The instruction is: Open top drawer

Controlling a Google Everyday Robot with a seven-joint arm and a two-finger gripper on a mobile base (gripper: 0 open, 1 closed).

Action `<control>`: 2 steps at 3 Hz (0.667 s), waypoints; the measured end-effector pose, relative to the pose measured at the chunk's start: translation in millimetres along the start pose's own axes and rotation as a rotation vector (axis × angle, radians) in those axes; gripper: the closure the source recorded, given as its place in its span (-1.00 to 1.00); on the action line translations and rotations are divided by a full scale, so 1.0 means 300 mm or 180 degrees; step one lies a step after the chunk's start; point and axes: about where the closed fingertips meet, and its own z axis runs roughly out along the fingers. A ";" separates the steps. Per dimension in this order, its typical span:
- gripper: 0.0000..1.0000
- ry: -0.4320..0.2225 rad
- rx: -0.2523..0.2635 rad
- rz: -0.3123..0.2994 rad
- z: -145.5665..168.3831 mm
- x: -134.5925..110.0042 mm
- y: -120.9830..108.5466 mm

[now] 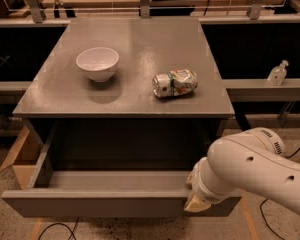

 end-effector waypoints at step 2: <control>-0.76 -0.0022 0.0047 -0.0030 -0.024 -0.001 -0.011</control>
Offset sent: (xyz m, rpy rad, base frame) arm 0.0051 -0.0041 0.0142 0.0121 -0.0330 0.0132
